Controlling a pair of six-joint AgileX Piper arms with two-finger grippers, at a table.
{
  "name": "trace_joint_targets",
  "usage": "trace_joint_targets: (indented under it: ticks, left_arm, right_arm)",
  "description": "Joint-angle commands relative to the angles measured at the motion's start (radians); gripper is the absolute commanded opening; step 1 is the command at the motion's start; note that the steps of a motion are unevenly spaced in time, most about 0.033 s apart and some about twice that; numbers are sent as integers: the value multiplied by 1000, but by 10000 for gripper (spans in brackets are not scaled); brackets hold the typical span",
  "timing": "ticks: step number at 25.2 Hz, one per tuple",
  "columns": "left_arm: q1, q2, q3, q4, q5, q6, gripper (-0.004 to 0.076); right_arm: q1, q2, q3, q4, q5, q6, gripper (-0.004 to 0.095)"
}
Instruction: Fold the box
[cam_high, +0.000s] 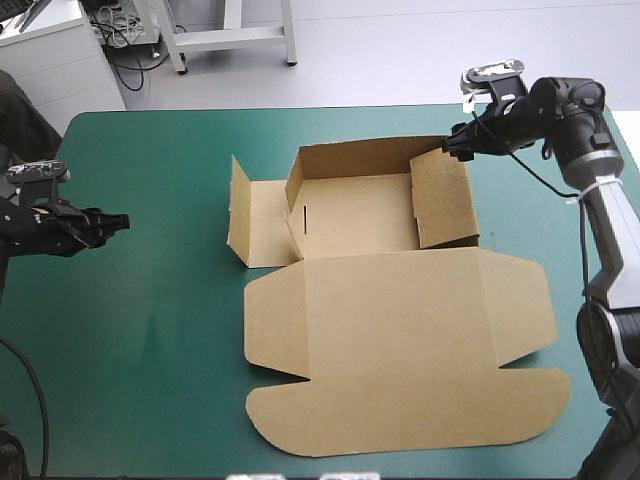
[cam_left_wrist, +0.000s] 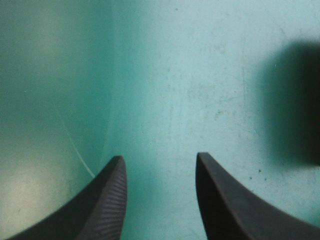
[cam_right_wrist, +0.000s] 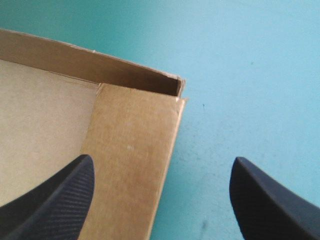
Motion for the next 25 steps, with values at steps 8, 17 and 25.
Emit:
trace_joint_targets:
  ticks: [8, 17, 25]
  left_arm:
    - [1, -34, -25, -45, -33, 3, 298]
    - [1, -34, -25, -45, -35, 12, 296]
    - [1, -34, -25, -52, -30, 12, 295]
  right_arm:
    - [21, -175, -146, -14, 189, 113, 694]
    - [149, -310, -145, -102, 190, 172, 694]
    - [209, -225, -40, -275, 188, 244, 694]
